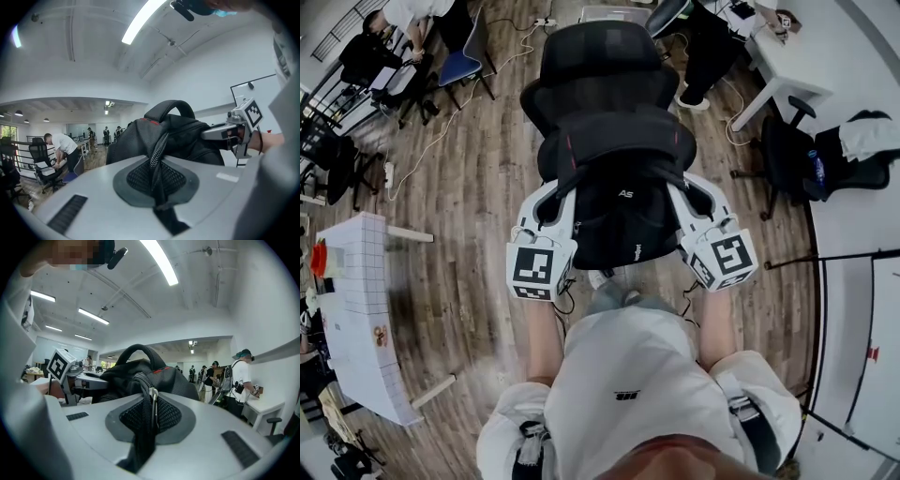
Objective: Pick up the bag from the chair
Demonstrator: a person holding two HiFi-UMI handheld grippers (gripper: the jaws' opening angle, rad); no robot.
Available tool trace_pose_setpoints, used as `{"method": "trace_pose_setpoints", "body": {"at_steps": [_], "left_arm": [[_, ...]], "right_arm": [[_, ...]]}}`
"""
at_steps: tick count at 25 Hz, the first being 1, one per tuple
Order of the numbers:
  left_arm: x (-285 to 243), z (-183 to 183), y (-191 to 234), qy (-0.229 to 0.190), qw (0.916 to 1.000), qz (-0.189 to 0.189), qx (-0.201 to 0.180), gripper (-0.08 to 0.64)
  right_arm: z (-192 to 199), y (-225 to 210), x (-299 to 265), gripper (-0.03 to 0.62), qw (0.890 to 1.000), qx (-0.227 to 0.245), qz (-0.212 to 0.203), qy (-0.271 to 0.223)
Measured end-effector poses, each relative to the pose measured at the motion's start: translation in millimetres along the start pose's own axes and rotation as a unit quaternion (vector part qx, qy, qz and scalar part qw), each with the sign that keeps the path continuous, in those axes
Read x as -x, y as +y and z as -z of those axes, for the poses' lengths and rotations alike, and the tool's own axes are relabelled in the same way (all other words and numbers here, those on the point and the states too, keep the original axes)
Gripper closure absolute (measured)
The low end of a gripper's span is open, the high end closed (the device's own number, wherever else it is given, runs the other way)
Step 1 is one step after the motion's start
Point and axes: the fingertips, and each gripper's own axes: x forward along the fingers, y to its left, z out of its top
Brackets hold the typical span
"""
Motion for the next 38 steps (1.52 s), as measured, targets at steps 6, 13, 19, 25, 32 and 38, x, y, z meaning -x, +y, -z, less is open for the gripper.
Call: {"method": "trace_pose_setpoints", "body": {"at_steps": [6,13,19,25,32,38], "left_arm": [[27,-5,-36,0.0,0.9996,-0.026,0.015,0.541],[57,1,-83,0.006,0.9984,-0.046,0.031,0.541],[86,6,-108,0.011,0.9986,-0.042,0.03,0.541],[99,7,-123,0.012,0.9986,-0.041,0.032,0.541],[103,8,-128,0.013,0.9985,-0.04,0.035,0.541],[97,7,-121,0.013,0.9985,-0.04,0.034,0.541]], "right_arm": [[0,7,39,0.565,1.0,-0.002,-0.024,-0.006],[4,13,86,0.565,0.999,-0.001,-0.048,-0.007],[9,31,119,0.565,0.999,-0.004,-0.048,-0.002],[14,39,142,0.565,0.999,-0.009,-0.048,0.003],[15,41,147,0.565,0.999,-0.012,-0.048,0.004],[13,37,137,0.565,0.999,-0.01,-0.048,0.003]]}}
